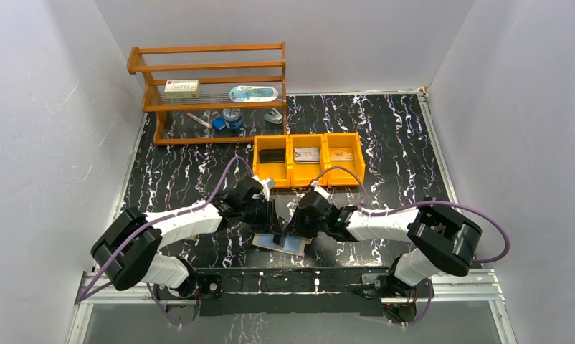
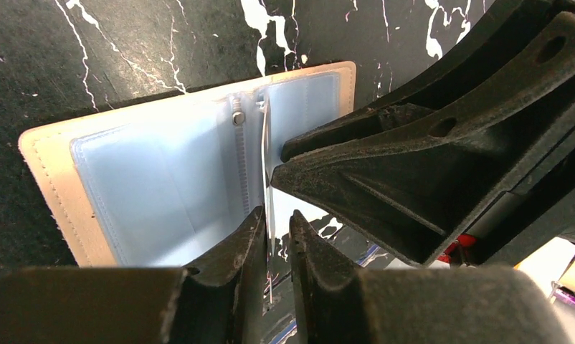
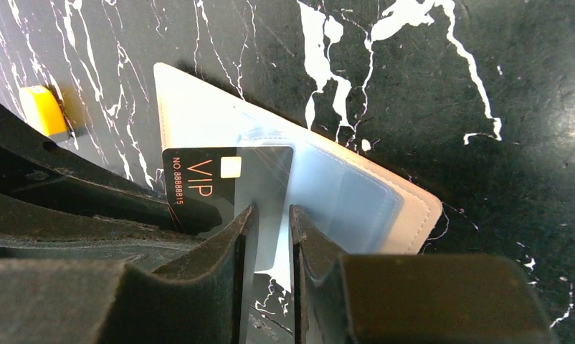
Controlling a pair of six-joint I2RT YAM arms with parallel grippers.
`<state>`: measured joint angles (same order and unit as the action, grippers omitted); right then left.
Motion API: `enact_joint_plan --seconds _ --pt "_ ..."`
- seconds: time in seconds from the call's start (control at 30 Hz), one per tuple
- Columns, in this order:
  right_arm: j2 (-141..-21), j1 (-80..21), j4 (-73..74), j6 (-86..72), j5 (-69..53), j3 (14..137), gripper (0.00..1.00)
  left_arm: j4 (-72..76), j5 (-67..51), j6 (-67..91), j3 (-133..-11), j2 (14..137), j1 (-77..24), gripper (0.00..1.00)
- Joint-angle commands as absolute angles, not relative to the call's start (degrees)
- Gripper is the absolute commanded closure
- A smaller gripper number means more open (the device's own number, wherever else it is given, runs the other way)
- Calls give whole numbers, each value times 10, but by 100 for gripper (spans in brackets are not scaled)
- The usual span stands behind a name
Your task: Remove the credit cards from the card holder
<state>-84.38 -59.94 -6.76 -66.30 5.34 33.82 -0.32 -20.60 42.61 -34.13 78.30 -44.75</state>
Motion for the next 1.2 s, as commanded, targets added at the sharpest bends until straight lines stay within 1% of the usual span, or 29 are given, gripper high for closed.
enact_joint_plan --seconds 0.0,0.17,0.27,0.7,0.83,0.97,1.03,1.17 --pt "-851 -596 -42 -670 58 320 69 -8 -227 417 -356 782 -450 85" --pt "-847 -594 -40 -668 62 321 69 -52 -181 409 -364 758 -449 96" --pt "-841 -593 -39 -661 63 322 69 -78 -149 403 -368 738 -449 100" --pt "-798 -587 -4 -573 64 387 67 -164 -16 396 -392 639 -449 100" --pt "-813 -587 -45 -549 12 408 67 -192 39 406 -391 605 -449 100" --pt "-860 -588 -83 -546 -45 435 66 -225 88 420 -386 572 -449 100" --pt "-885 -589 -70 -561 -43 443 66 -230 104 425 -381 556 -449 100" --pt "-898 -589 15 -578 21 444 66 -239 108 427 -374 539 -449 100"
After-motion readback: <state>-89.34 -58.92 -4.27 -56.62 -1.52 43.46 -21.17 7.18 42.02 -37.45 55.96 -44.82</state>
